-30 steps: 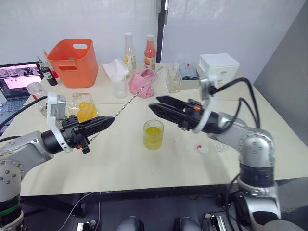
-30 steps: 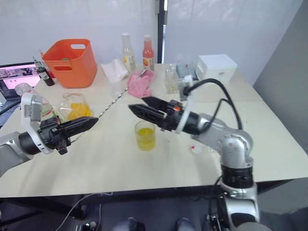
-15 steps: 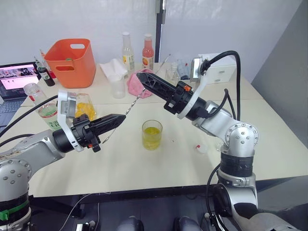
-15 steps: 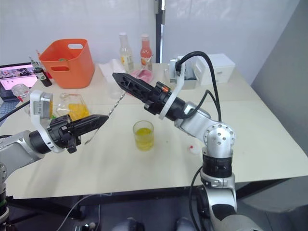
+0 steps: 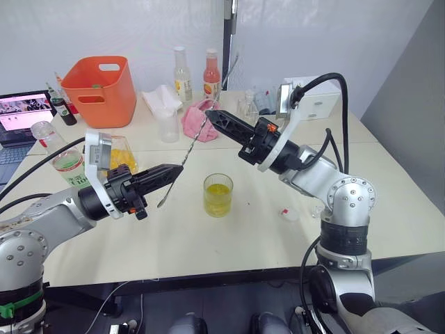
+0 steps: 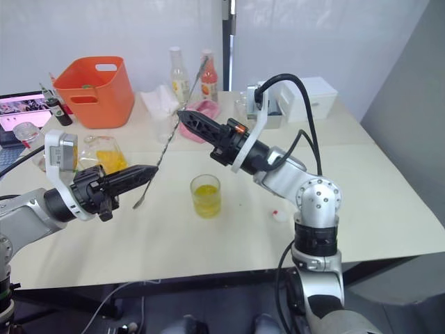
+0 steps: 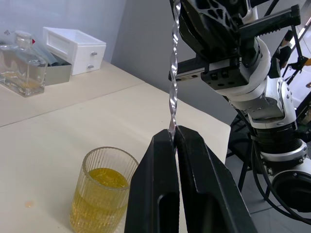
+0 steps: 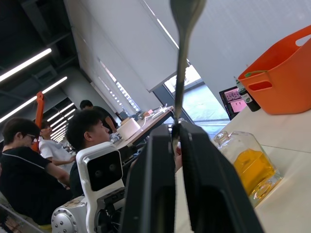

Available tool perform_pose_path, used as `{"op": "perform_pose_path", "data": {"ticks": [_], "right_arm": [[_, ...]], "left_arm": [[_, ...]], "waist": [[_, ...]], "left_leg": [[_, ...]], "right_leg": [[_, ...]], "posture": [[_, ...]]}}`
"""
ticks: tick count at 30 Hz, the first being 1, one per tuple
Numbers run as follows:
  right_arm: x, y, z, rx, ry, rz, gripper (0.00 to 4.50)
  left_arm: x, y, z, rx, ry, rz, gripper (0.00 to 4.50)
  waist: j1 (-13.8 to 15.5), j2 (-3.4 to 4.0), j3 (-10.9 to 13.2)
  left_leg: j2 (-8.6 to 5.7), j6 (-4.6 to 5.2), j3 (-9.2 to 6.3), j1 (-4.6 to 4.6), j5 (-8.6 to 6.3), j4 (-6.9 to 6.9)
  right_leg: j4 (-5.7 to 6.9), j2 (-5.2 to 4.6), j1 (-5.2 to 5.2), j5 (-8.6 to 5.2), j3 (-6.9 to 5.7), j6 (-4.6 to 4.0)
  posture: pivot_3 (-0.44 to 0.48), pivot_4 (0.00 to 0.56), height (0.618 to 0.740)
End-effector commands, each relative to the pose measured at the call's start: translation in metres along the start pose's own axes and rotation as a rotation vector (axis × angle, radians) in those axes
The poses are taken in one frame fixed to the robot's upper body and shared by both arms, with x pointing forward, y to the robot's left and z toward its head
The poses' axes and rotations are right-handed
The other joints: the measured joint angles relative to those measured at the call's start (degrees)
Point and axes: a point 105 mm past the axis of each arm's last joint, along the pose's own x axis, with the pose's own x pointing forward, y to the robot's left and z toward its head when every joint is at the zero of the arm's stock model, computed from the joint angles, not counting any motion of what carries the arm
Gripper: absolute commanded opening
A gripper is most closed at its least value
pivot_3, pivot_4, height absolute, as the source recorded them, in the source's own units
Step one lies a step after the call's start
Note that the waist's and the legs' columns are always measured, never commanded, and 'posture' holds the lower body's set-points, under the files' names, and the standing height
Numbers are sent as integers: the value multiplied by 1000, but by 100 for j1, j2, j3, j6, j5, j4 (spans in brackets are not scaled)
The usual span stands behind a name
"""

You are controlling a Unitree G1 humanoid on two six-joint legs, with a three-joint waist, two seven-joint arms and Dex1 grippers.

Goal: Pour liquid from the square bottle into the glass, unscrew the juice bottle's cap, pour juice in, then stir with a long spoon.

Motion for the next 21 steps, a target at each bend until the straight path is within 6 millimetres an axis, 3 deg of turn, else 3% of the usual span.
{"op": "perform_pose_path", "data": {"ticks": [1,15,21], "right_arm": [[-1,8,5,-17,-10,34,36],[-3,1,2,-40,3,-4,36],[-5,-4,1,-57,15,-36,0]], "left_arm": [[1,-7,9,51,-21,-25,0],[-2,-6,11,53,-9,-29,0],[-4,-10,13,31,-7,-62,1958]], "waist": [[0,0,0],[2,0,0],[-2,1,1]], "left_leg": [[0,0,0,0,0,0],[1,0,1,0,0,-1],[1,0,1,-1,0,-2]], "right_leg": [[0,0,0,0,0,0],[-1,0,-1,0,1,0],[-2,0,-3,0,1,0]], "posture": [[0,150,713],[0,150,713],[0,150,713]]}}
